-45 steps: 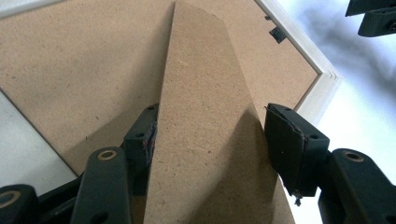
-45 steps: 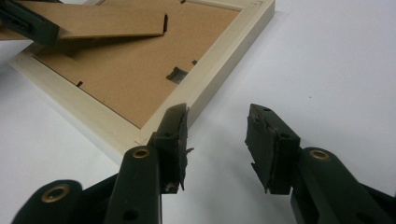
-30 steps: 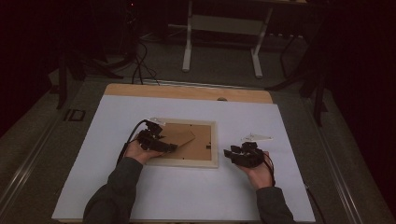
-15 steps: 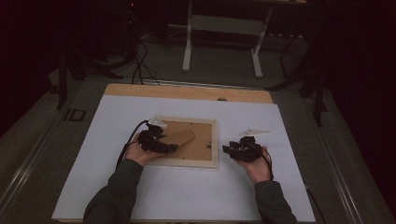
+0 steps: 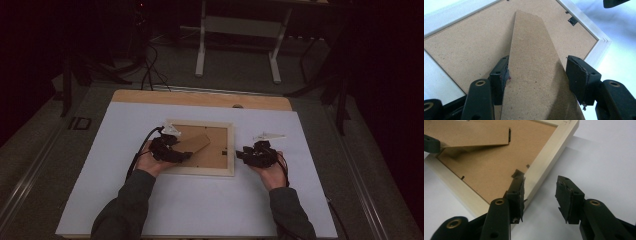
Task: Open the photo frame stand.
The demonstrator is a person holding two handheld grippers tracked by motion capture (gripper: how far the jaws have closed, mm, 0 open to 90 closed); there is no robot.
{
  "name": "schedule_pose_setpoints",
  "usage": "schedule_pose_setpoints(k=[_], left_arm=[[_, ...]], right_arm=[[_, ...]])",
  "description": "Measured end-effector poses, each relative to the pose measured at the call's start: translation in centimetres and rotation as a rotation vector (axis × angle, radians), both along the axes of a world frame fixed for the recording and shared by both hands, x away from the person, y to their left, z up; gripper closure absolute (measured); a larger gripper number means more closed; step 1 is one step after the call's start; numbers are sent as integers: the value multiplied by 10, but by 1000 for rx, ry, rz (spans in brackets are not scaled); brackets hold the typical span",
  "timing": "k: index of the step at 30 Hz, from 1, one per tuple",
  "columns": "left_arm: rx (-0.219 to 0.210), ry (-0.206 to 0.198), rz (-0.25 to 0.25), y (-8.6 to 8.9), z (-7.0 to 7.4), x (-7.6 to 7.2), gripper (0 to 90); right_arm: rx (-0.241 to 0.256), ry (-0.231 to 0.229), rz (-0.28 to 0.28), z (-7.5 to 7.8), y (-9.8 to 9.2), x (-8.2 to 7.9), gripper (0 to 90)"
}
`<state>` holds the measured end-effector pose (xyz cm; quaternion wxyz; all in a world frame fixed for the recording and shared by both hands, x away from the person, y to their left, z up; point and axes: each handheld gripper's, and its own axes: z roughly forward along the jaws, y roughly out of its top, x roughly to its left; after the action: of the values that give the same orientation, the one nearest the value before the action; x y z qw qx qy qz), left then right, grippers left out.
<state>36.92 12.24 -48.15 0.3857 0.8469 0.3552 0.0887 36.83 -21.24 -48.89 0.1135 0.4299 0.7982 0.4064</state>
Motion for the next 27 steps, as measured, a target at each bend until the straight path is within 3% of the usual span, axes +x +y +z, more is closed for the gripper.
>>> schedule_pose_setpoints(k=[10, 15, 27], left_arm=[[51, -83, 9, -7, 13, 2, 413], [58, -103, 17, -8, 14, 5, 413], [93, -208, -1, -11, 17, -9, 412]], right_arm=[[1, -18, 9, 12, 7, 11, 582], [-4, -38, 13, 18, 10, 15, 583], [22, -44, -18, 28, 13, 32, 591]])
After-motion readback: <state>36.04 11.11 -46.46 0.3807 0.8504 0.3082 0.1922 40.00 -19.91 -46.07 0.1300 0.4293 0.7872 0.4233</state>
